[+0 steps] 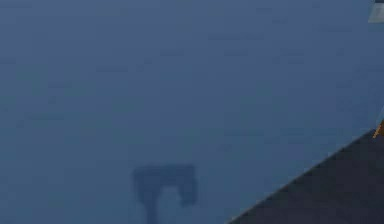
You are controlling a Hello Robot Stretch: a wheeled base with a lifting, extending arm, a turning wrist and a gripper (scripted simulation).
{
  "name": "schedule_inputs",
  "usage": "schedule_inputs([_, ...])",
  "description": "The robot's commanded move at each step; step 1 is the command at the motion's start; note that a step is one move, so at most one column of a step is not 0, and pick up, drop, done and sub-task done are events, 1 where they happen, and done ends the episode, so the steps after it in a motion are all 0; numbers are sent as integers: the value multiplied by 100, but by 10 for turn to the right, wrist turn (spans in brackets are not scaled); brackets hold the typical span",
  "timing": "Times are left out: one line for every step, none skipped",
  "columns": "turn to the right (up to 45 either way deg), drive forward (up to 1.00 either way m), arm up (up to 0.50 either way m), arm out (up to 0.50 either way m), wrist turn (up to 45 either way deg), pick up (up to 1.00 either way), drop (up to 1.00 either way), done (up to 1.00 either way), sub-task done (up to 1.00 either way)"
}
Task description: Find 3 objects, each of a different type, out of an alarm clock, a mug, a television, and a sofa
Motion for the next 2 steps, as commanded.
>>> schedule_inputs([0,5,0,0,0,0,0,0,0])
schedule_inputs([450,0,0,0,0,0,0,0,0])
